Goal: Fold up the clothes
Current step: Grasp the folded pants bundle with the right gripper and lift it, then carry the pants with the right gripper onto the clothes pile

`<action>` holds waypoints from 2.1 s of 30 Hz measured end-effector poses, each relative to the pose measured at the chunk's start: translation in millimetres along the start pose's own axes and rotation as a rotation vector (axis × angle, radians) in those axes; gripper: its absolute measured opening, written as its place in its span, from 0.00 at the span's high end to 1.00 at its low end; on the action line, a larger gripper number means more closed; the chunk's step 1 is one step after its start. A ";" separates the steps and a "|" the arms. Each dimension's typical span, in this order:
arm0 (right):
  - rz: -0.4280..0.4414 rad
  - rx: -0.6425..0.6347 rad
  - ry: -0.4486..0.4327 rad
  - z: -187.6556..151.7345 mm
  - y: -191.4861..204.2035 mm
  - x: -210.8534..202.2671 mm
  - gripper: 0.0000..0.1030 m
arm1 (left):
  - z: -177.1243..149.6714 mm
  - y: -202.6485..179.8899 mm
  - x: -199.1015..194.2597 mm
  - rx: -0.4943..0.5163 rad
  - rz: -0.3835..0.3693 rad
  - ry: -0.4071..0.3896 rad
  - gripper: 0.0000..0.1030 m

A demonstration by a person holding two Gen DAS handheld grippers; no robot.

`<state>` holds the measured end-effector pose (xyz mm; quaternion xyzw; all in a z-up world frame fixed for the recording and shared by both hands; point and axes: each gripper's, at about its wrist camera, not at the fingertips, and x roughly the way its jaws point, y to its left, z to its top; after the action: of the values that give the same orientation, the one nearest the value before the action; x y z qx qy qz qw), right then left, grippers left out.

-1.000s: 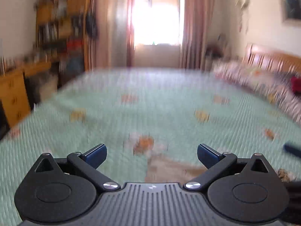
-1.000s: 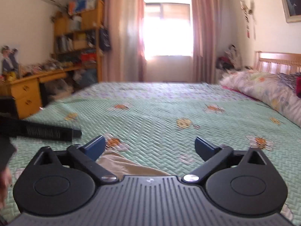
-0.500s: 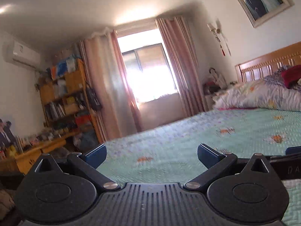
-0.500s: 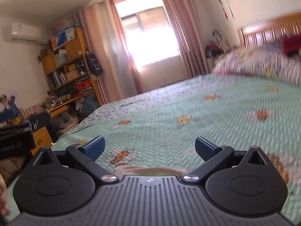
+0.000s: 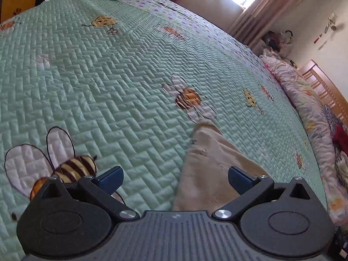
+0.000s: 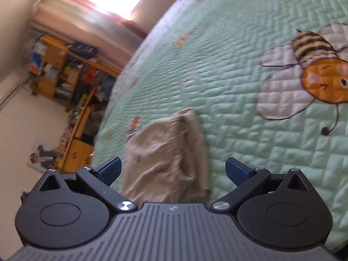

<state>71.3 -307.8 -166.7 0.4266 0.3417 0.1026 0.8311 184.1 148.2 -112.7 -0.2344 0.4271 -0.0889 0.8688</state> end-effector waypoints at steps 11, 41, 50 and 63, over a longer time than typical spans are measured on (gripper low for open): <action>0.057 -0.040 0.237 18.4 1.9 66.6 0.00 | 12.3 -1.4 91.1 0.005 -0.177 0.172 0.01; 0.231 -0.073 0.244 13.8 14.2 55.7 0.72 | -9.5 -90.6 96.3 0.255 -0.187 0.223 0.79; 0.451 0.068 0.052 18.7 0.8 -72.1 0.72 | -43.8 -216.4 14.5 0.407 -0.381 0.168 0.80; 0.327 0.180 -0.670 7.3 -98.4 -470.6 0.72 | -217.1 -567.5 2.4 0.708 -0.924 0.493 0.80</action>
<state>-286.7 -590.4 -14.4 0.5566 -0.0140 0.0584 0.8286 41.4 -420.7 45.8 -0.0659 0.4140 -0.6422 0.6417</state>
